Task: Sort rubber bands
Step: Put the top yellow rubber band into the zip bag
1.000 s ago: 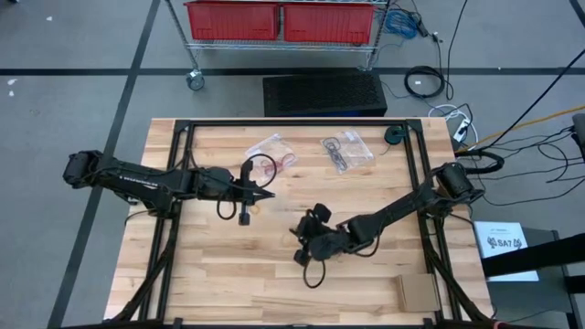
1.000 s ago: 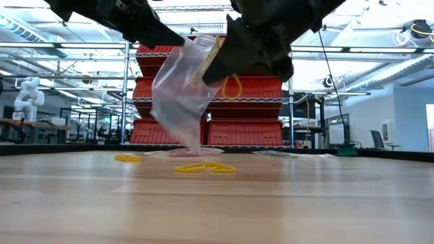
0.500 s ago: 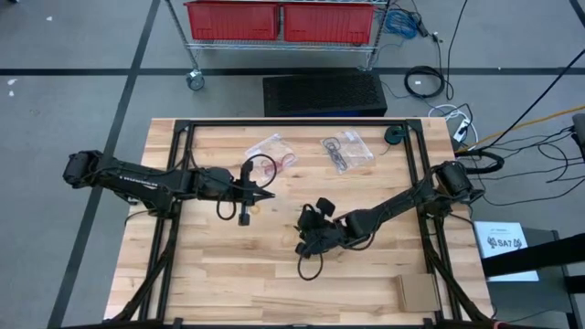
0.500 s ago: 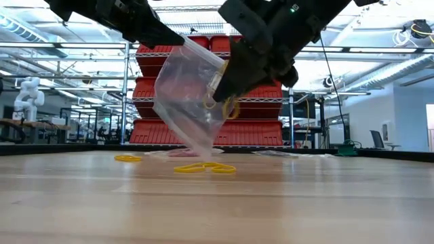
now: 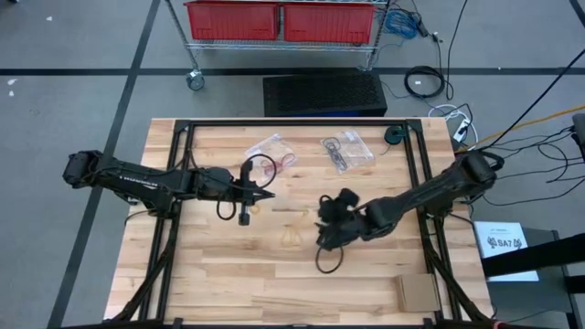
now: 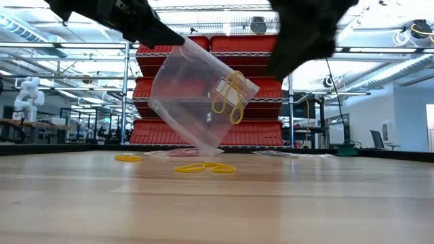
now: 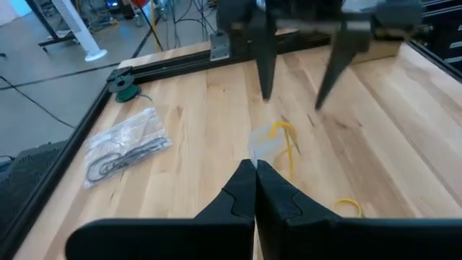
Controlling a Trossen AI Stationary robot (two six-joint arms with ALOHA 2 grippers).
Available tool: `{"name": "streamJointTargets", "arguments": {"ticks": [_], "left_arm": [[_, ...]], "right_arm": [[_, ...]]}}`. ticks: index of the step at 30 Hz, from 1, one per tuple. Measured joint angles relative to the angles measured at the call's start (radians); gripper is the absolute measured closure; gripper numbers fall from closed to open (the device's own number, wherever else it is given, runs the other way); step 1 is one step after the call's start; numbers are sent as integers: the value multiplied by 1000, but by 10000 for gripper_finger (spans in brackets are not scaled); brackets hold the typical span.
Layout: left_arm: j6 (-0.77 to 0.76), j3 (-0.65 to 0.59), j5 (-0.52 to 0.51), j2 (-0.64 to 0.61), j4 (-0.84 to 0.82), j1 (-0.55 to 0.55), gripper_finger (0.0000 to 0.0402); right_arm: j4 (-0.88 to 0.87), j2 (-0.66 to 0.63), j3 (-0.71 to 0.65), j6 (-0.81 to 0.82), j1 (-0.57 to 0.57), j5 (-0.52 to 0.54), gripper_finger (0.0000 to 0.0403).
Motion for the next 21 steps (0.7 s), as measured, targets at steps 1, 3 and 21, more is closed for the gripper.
{"name": "streamJointTargets", "arguments": {"ticks": [1, 3, 21], "left_arm": [[0, 0, -20, 0, 0, 0, 401], [1, 0, -59, 0, -1, 0, 401], [1, 0, -159, 164, 171, 47, 401]], "right_arm": [[-65, -19, 0, 32, 9, 1, 148], [-182, -40, -3, 107, 30, 6, 150], [820, -45, -589, 58, 11, 107, 346]]}}
